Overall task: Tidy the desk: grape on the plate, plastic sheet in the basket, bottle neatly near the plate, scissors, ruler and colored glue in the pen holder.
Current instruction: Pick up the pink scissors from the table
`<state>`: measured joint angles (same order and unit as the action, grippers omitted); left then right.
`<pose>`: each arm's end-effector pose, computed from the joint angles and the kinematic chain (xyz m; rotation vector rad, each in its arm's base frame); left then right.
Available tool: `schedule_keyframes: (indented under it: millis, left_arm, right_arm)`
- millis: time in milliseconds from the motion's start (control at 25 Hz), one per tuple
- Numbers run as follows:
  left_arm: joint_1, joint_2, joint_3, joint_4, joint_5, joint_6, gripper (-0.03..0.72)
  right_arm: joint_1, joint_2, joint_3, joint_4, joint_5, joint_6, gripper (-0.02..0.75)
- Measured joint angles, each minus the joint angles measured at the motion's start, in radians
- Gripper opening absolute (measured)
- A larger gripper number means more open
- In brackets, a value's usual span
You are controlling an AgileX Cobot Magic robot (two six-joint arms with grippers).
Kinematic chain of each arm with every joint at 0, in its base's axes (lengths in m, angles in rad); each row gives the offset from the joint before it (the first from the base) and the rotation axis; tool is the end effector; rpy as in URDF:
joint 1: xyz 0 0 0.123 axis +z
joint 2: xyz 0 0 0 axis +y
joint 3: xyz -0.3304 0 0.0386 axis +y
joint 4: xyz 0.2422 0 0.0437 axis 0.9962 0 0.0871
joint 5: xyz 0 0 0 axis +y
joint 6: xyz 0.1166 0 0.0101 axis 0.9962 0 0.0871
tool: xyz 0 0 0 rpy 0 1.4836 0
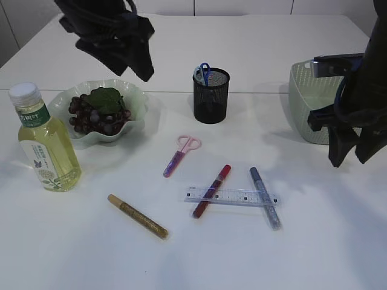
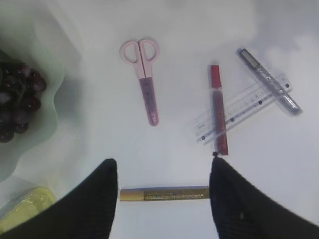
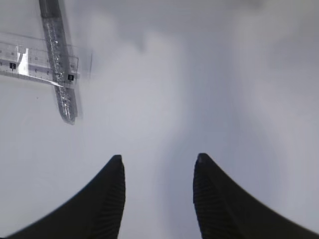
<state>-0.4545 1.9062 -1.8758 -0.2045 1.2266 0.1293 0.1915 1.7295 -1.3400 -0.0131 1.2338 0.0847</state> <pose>0.3802 -0.2107 0.3531 0.7535 2.6513 -0.3725 0.3291 0.0623 0.2746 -0.1721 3.1007 -0.0117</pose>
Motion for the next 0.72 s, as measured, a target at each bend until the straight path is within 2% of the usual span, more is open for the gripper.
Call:
schedule_keyframes:
  millis: [200,720]
  left_arm:
    - [-0.016,0.163,-0.105,0.028,0.008,-0.053,0.426]
    - [-0.039,0.478,-0.256,0.034,0.008,-0.094,0.415]
  right_arm:
    - [0.0,-0.002,0.001,0.0,-0.006,0.0,0.364]
    - [0.0,-0.006,0.001,0.0,-0.01,0.0,0.364]
